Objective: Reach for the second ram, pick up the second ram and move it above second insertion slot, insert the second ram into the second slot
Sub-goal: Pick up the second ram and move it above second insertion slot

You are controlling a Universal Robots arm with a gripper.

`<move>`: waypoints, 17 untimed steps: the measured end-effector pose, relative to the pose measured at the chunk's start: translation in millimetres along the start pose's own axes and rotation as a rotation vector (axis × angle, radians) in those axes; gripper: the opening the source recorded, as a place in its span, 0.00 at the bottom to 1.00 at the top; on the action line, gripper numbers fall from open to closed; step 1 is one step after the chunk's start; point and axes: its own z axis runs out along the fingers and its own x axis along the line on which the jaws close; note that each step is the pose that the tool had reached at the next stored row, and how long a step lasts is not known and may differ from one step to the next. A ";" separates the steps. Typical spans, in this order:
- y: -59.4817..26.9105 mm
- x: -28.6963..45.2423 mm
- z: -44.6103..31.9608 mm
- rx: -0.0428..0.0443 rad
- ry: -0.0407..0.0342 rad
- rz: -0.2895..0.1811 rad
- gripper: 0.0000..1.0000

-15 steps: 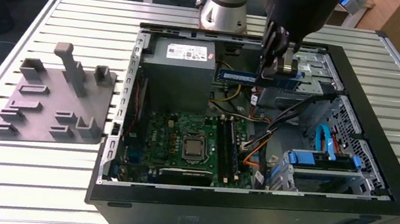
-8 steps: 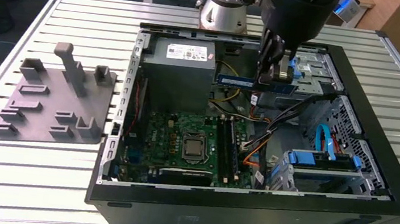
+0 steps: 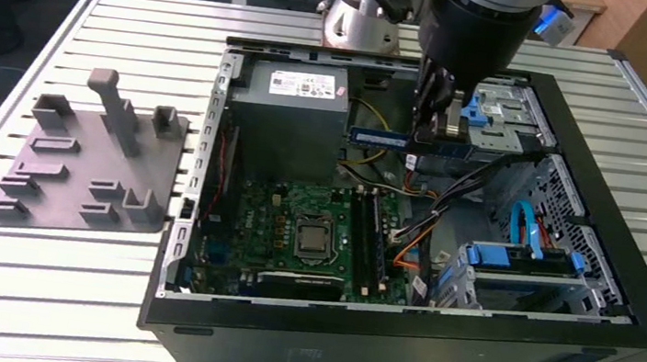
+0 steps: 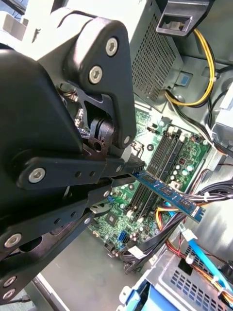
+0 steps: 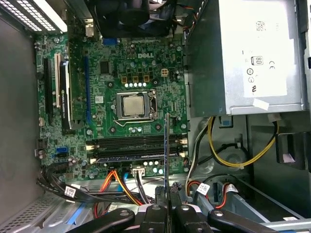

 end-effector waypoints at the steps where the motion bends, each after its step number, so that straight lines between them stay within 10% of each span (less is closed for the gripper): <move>1: 0.1 0.1 1.2 0.0000 -0.0001 0.000 0.14; 17: 6.4 1.3 14.5 0.0000 0.0000 0.000 0.14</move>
